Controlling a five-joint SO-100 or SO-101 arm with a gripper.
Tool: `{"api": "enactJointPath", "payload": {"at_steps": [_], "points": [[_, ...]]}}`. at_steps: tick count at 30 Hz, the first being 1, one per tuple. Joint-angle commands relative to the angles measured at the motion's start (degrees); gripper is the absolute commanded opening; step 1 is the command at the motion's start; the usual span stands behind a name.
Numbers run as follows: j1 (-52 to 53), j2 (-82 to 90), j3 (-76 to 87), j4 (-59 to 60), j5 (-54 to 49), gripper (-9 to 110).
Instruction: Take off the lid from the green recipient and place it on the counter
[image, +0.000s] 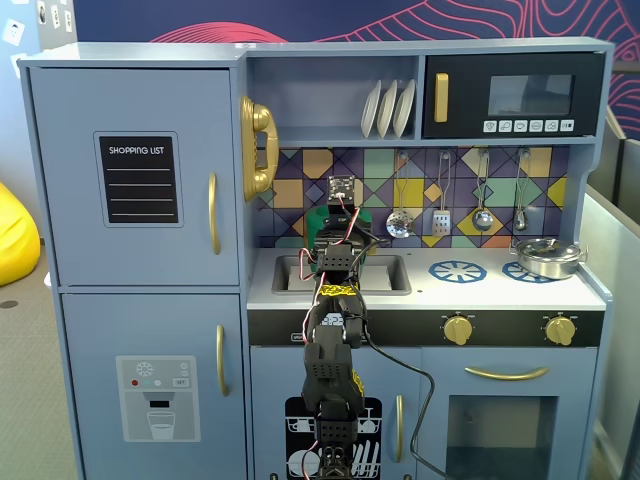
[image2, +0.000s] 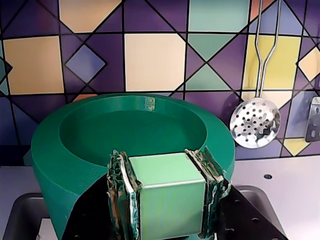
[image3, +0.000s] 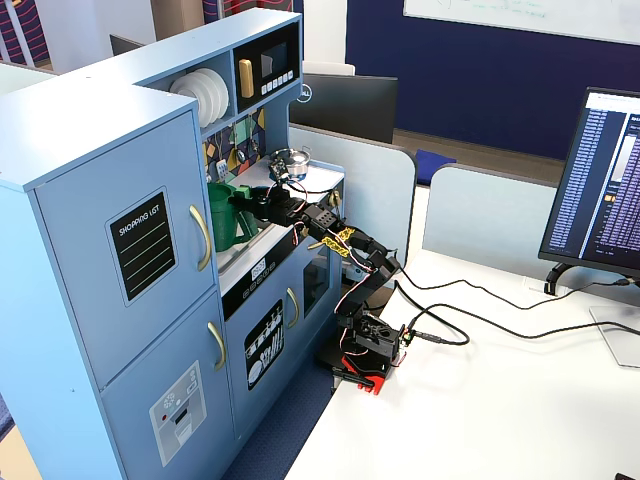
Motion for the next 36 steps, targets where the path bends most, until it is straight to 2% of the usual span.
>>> {"api": "enactJointPath", "payload": {"at_steps": [1,16,30,36], "points": [[-1.4,0.9,-5.0,-4.9,0.6,0],[2.3,3.4,-7.1,-5.0,-1.7,0],[27.9,4.2,-11.6,1.8,3.1,0],[31.4,4.7,0.7,-7.5,3.3,0]]}}
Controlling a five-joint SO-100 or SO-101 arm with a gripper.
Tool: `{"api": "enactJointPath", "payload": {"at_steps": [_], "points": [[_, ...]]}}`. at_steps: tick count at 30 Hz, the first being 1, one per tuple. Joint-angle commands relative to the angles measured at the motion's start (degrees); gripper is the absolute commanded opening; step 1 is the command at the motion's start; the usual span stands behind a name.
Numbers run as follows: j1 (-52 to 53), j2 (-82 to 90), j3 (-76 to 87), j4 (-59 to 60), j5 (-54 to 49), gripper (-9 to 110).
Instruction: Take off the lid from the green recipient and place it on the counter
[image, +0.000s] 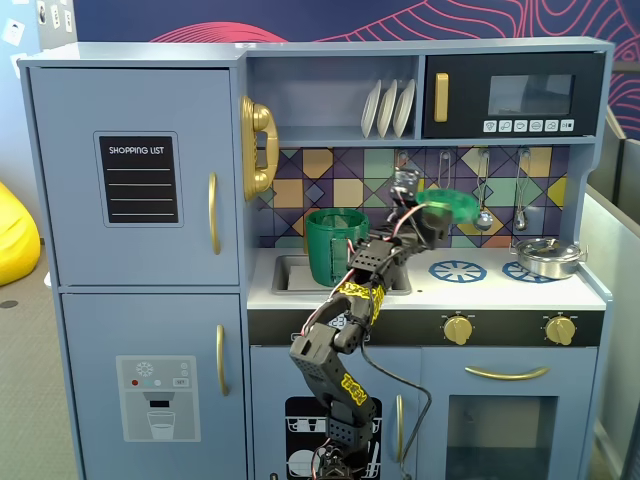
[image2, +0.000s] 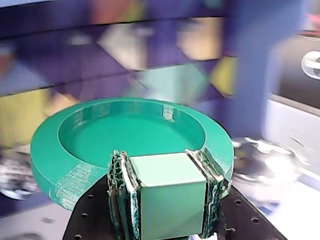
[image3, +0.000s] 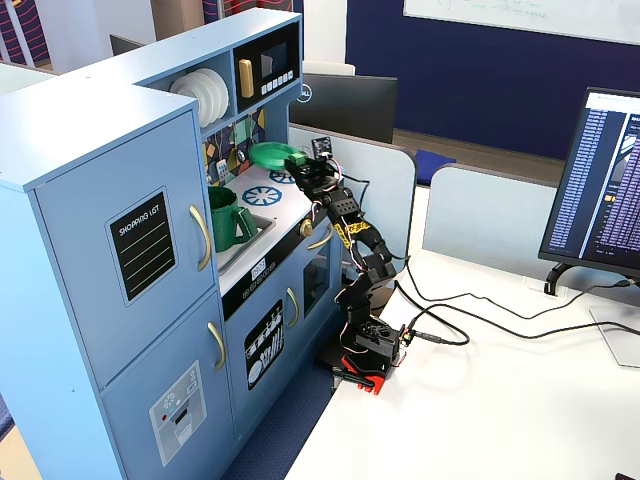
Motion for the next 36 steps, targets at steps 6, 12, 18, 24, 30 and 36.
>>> {"api": "enactJointPath", "payload": {"at_steps": [6,12,18,24,30,36], "points": [[1.2,3.0,16.2,-18.7,0.2,0],[0.7,-0.2,25.0,-28.5,-1.2,0],[1.4,-3.3,30.6,-33.6,-1.9,0],[1.9,-5.4,31.6,-35.3,-2.9,0],[2.0,-5.4,30.8,-34.9,-0.4,9],[2.6,-4.2,28.0,-33.4,4.6,34]]}}
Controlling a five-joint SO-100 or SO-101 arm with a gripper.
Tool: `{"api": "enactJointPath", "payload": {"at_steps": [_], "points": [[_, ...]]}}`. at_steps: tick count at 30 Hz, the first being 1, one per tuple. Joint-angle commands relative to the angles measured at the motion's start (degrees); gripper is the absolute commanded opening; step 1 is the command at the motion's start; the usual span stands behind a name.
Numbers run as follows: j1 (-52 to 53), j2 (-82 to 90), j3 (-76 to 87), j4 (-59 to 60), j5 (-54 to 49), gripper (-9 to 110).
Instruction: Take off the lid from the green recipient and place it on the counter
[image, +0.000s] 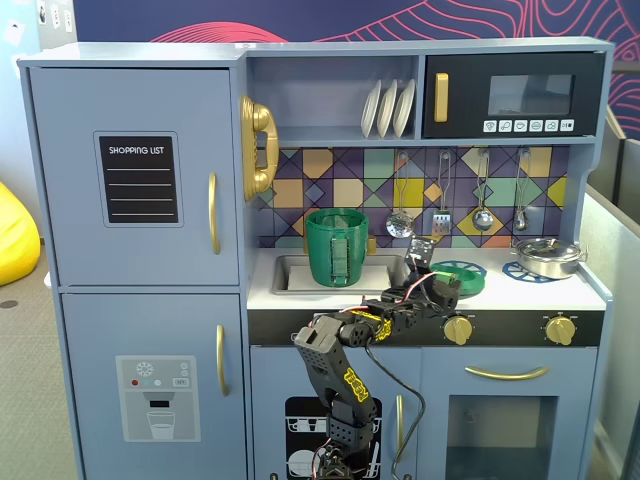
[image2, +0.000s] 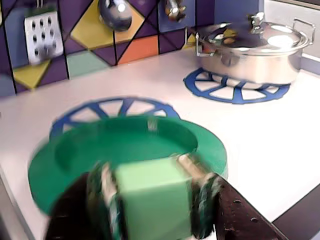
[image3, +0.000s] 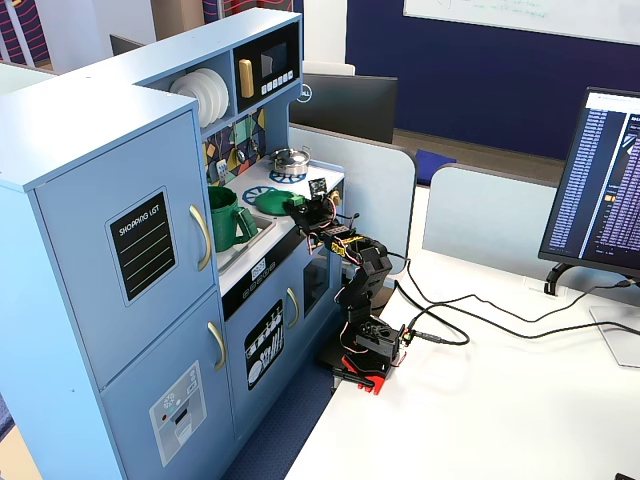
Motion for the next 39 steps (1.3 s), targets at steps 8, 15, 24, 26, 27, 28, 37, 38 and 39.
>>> {"api": "enactJointPath", "payload": {"at_steps": [8,15,24,26,27,28,37,38,39], "points": [[1.8,12.7,-9.1,13.9,2.1,35],[-3.8,28.7,-13.6,51.6,-1.7,28],[-17.5,50.4,-2.1,79.6,-3.8,19],[-19.7,53.3,0.9,83.1,-3.9,17],[-20.7,54.4,2.7,83.8,-3.8,17],[-21.6,55.5,5.1,83.8,-4.0,16],[-32.8,63.1,27.7,76.2,-2.1,10],[-33.7,63.8,29.8,74.9,-1.5,10],[-34.5,64.0,31.7,73.3,-1.3,9]]}}
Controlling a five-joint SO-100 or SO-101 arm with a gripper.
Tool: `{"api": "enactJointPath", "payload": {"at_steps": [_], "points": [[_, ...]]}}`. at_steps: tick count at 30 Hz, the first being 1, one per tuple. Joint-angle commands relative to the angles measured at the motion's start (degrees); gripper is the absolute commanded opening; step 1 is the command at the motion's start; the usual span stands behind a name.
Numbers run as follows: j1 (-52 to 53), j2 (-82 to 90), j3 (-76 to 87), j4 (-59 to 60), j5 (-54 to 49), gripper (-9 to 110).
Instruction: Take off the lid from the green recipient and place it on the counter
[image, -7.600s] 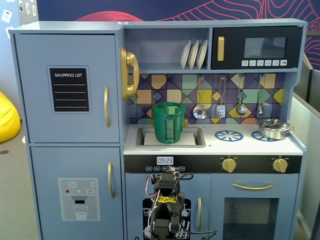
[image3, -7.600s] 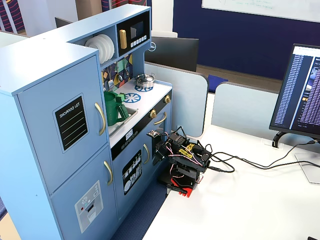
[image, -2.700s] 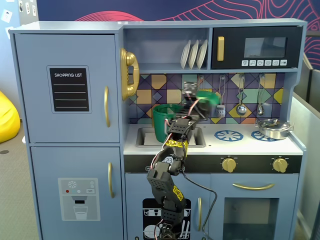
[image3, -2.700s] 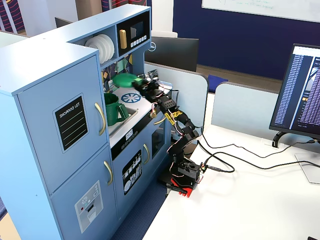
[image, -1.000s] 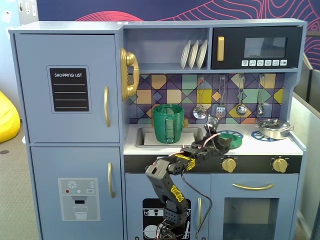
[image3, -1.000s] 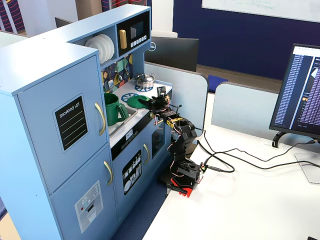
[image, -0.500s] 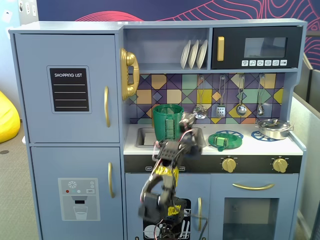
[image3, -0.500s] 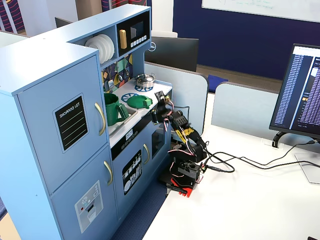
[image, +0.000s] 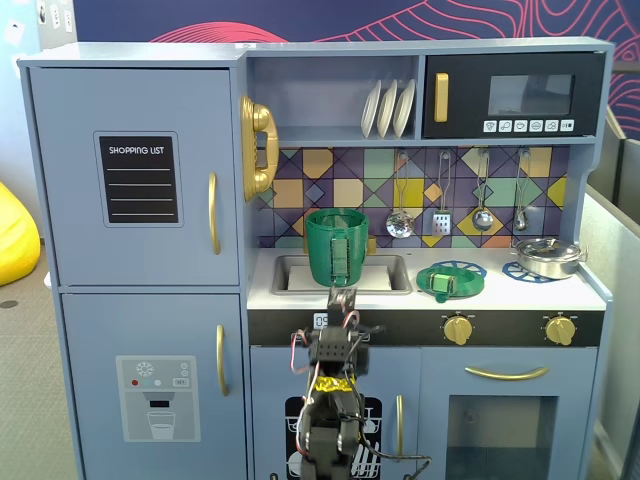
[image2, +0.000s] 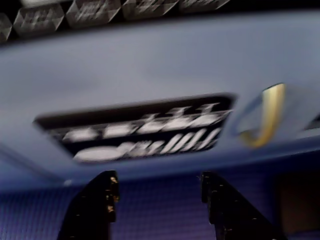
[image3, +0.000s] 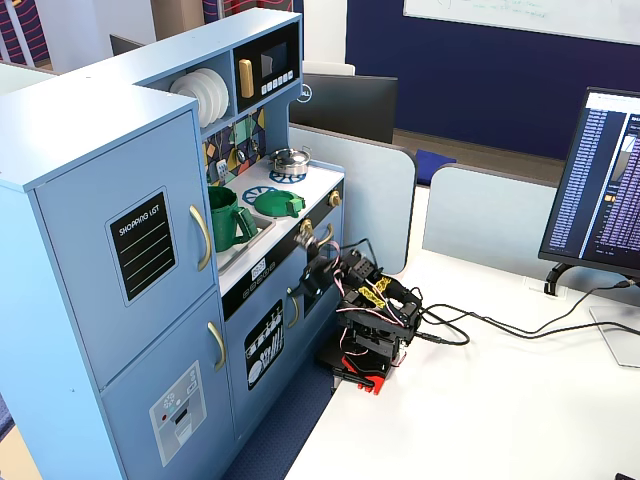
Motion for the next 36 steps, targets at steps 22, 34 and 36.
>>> {"api": "enactJointPath", "payload": {"at_steps": [22,34,36], "points": [[-6.2,2.5,13.2,28.6,0.7,8],[-3.9,2.6,13.2,29.4,5.3,9],[-3.4,2.6,13.2,29.4,5.3,9]]}}
